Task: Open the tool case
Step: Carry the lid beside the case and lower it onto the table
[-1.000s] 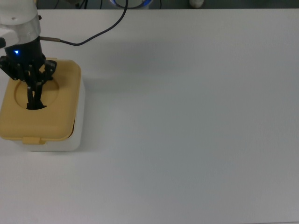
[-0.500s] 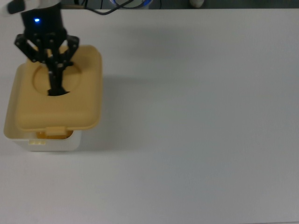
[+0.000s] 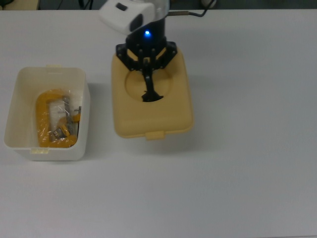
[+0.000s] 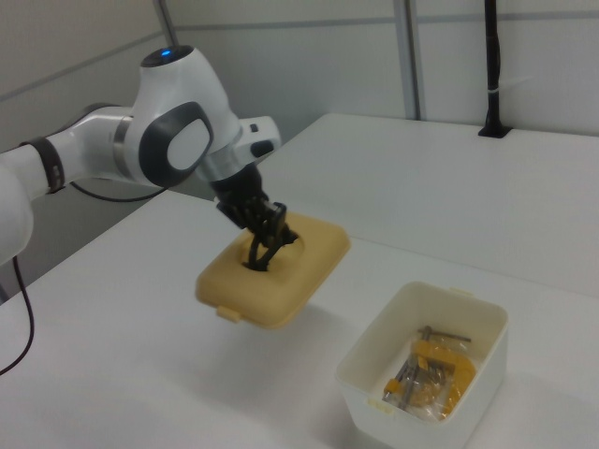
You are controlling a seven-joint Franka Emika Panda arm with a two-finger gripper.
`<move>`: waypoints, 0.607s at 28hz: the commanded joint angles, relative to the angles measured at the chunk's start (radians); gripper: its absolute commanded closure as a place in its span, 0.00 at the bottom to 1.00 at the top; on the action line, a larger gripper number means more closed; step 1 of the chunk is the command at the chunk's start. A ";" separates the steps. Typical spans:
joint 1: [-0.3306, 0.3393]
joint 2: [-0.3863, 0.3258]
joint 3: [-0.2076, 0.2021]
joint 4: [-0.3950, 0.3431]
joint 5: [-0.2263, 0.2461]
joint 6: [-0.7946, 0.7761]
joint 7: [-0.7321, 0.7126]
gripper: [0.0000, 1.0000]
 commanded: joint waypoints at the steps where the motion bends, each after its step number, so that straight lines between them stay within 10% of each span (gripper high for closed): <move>1: 0.067 -0.048 -0.010 -0.104 -0.001 -0.014 0.054 1.00; 17: 0.159 0.006 -0.010 -0.291 -0.024 0.287 0.092 1.00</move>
